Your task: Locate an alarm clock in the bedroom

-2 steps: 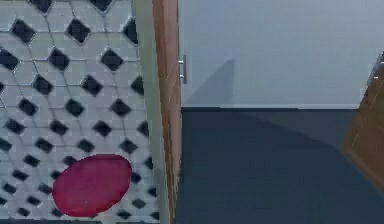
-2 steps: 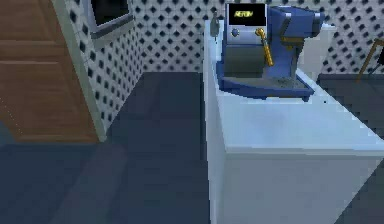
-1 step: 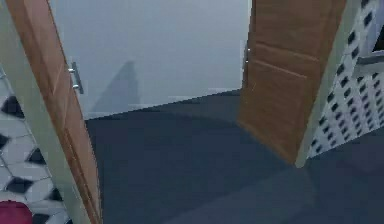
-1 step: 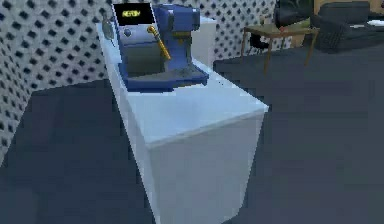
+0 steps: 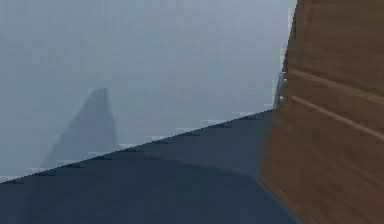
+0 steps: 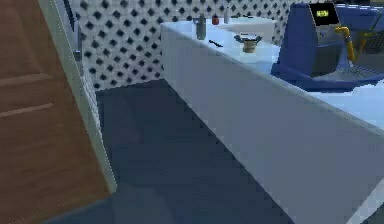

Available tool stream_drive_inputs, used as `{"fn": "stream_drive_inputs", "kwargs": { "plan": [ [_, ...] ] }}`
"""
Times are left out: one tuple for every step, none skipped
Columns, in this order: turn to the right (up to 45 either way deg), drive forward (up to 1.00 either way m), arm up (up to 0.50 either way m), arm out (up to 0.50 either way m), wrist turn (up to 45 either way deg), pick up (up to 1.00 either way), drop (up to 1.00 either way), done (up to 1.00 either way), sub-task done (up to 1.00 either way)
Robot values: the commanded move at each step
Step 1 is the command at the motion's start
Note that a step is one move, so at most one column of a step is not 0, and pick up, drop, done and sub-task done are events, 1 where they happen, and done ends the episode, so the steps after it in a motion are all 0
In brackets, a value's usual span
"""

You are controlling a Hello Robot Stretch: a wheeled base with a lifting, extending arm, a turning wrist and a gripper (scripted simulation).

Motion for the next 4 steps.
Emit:
{"fn": "stream_drive_inputs", "kwargs": {
  "plan": [
    [0.0, 1.00, 0.00, 0.00, 0.0, 0.00, 0.00, 0.00, 0.00],
    [6.0, 0.00, 0.00, 0.00, 0.0, 0.00, 0.00, 0.00, 0.00],
    [0.0, 0.35, 0.00, 0.00, 0.0, 0.00, 0.00, 0.00, 0.00],
    [24.0, 0.00, 0.00, 0.00, 0.0, 0.00, 0.00, 0.00, 0.00]
  ]
}}
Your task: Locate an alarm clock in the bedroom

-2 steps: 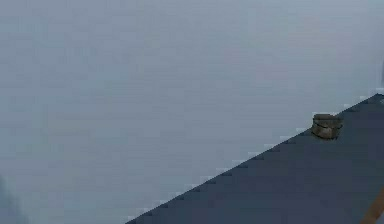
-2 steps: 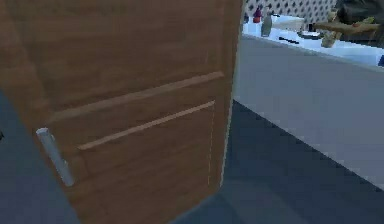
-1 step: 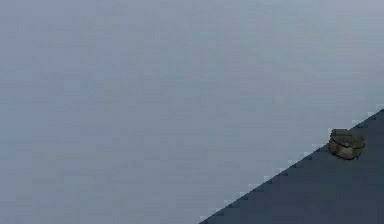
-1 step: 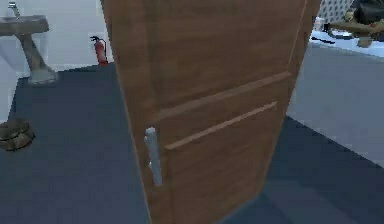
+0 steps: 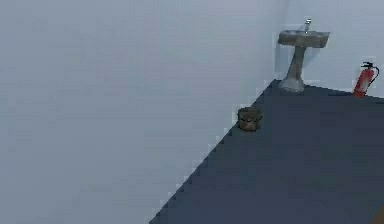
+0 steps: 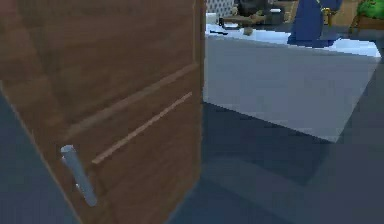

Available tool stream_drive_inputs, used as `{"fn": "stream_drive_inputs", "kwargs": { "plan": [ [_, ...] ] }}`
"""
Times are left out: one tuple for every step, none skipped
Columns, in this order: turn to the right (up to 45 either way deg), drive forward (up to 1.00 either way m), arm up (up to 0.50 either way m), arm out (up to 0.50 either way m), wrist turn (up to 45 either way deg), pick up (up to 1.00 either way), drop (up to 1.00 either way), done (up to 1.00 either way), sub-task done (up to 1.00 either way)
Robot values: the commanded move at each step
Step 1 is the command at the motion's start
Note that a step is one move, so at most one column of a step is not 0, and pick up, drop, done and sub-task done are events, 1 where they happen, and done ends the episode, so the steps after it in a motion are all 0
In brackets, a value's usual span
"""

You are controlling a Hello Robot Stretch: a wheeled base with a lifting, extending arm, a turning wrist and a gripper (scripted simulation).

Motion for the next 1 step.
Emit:
{"fn": "stream_drive_inputs", "kwargs": {
  "plan": [
    [0.0, 0.40, 0.00, 0.00, 0.0, 0.00, 0.00, 0.00, 0.00]
  ]
}}
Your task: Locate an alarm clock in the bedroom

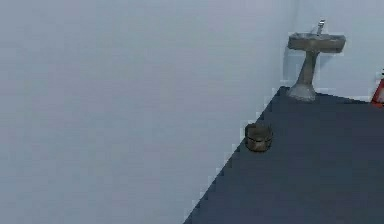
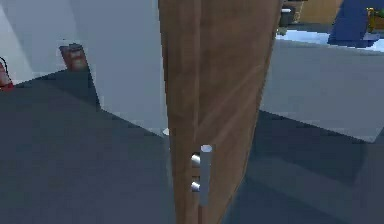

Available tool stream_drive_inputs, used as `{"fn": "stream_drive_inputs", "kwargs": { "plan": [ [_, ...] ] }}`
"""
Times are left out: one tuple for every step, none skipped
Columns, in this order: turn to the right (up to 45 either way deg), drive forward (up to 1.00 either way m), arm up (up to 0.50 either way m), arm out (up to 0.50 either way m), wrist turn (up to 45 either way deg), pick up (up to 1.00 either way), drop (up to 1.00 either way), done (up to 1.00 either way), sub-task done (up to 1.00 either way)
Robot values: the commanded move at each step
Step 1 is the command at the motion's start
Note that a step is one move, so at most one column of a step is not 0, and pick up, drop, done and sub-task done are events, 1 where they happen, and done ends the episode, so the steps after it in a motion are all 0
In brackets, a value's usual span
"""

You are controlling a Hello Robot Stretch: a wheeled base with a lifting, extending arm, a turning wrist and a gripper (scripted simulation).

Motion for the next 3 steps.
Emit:
{"fn": "stream_drive_inputs", "kwargs": {
  "plan": [
    [33.0, 0.00, 0.00, 0.00, 0.0, 0.00, 0.00, 0.00, 0.00],
    [0.0, 0.40, 0.00, 0.00, 0.0, 0.00, 0.00, 0.00, 0.00],
    [24.0, 0.00, 0.00, 0.00, 0.0, 0.00, 0.00, 0.00, 0.00]
  ]
}}
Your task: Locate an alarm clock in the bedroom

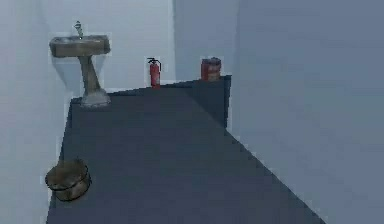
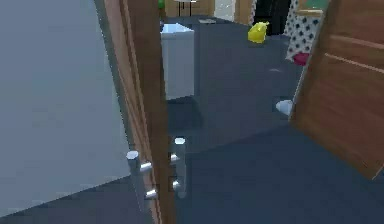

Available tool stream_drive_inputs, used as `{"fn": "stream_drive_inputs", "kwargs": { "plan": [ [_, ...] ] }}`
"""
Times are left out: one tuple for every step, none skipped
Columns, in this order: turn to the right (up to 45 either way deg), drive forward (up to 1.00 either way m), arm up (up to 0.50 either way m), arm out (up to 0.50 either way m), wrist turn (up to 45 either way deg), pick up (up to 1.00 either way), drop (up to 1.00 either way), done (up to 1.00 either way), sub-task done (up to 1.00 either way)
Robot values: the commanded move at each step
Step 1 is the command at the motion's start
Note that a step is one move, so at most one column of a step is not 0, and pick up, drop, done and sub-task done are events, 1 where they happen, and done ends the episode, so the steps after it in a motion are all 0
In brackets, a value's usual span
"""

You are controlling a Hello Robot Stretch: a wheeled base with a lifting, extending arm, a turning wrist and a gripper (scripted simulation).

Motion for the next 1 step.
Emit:
{"fn": "stream_drive_inputs", "kwargs": {
  "plan": [
    [0.0, 1.00, 0.00, 0.00, 0.0, 0.00, 0.00, 0.00, 0.00]
  ]
}}
